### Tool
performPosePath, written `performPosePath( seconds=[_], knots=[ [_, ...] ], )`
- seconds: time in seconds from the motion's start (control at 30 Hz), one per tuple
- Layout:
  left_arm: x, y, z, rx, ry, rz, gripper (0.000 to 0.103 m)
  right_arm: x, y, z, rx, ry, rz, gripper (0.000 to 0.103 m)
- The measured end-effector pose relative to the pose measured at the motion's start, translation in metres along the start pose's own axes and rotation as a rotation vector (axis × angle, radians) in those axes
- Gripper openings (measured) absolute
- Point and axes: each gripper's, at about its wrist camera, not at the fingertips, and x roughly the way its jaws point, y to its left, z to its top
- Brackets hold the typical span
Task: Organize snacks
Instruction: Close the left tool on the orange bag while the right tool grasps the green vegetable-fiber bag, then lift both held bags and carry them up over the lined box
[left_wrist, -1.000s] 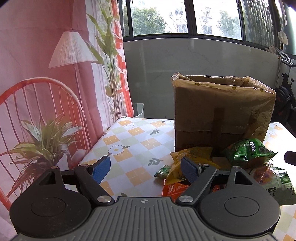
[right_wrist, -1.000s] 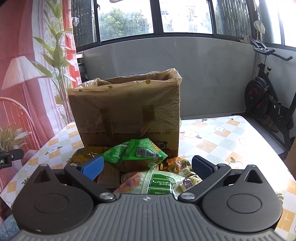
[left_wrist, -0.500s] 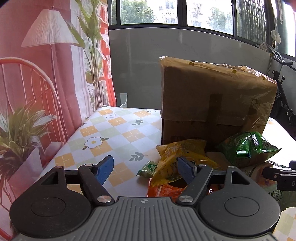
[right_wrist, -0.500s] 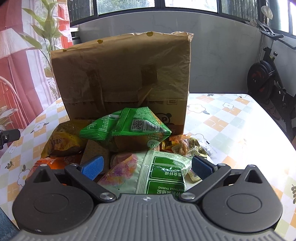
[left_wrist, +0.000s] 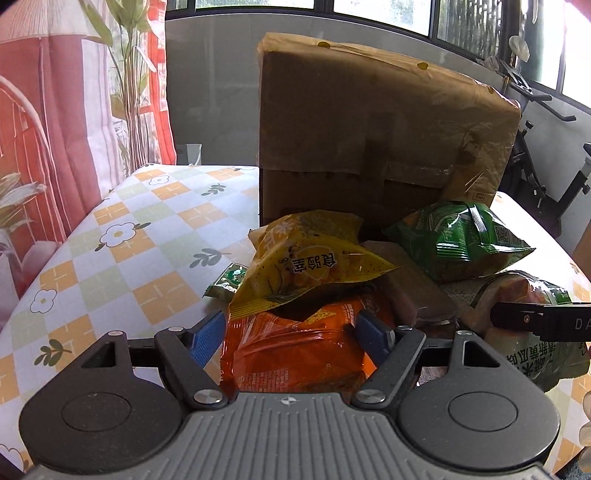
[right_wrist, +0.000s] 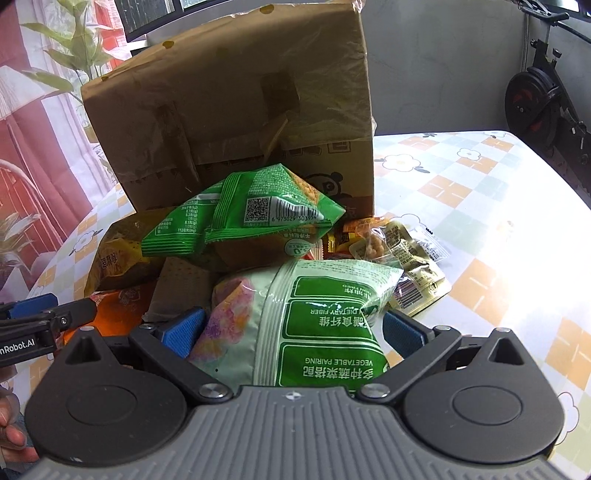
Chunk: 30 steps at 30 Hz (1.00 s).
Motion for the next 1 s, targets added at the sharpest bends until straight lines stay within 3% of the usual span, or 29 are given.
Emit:
performPosePath(
  seconds=[0.27,0.57,0.77,1.0],
  knots=[
    [0.015,0.019,-0.002,-0.057,0.061,-0.003,0.087,0.004,0.000,-0.007,0.002,0.039,0.041,0.097],
    [0.024,0.023,-0.009,-0.105,0.047,-0.052,0.087,0.001,0.001,-0.009,-0.030,0.029,0.044,0.090],
    [0.014,0.019,-0.008,-0.064,0.046,-0.060,0.069,-0.001,-0.003,-0.011,-0.023,0.026,0.063,0.087],
    [-0.009,0.009,-0.007,-0.012,0.031,-0.013,0.065,-0.010,-0.006,-0.014,0.002,0.028,0.073,0.084]
  ],
)
